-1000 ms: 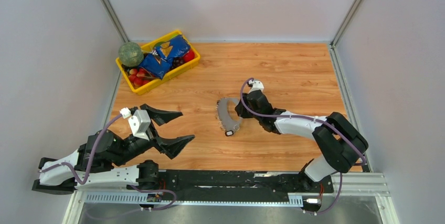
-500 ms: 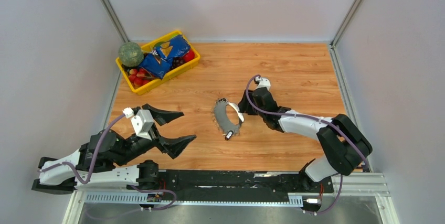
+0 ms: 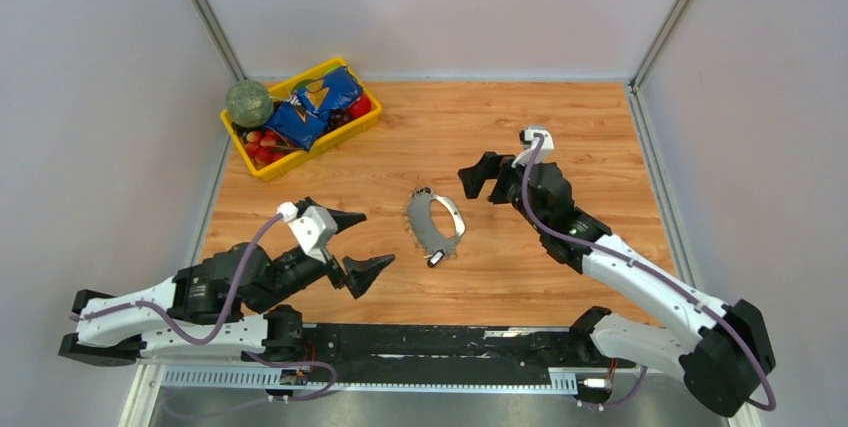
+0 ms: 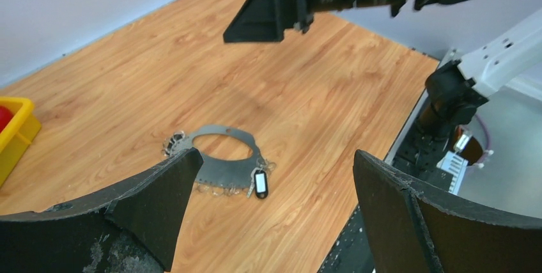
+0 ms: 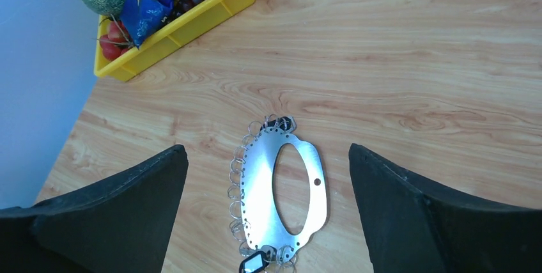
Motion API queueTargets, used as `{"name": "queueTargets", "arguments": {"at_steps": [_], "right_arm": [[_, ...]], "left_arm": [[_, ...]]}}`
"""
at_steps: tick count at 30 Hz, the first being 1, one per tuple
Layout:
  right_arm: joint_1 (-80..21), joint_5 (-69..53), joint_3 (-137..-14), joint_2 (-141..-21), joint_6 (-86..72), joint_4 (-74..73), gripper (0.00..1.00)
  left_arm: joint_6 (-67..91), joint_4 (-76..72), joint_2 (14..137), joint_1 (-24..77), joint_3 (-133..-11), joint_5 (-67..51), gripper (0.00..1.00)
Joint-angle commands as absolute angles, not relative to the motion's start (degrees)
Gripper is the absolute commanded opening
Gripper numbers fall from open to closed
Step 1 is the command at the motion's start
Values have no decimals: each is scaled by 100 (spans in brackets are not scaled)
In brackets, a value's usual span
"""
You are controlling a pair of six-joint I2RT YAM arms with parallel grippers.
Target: Put the keys on the keyring
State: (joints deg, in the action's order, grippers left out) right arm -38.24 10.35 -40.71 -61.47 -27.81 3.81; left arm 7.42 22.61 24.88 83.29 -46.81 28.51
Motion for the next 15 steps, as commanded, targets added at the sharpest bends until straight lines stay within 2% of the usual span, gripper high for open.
{"name": "queueTargets", "arguments": {"at_steps": [1,9,15], "right_arm": [[-3908,1243,-4250,-5622,-2415,-396,100],[-3979,1783,-4700,-5114,-2303,-1560,100],[-4020,1978,-4886,-4980,-2329,-1874,100]], "left_arm": [[871,2303,3055,8341,-4906,3090,100],[988,1639,4184,8294,-4798,3616,100],[1366,1235,4986,7455,-4779,2944,100]]}}
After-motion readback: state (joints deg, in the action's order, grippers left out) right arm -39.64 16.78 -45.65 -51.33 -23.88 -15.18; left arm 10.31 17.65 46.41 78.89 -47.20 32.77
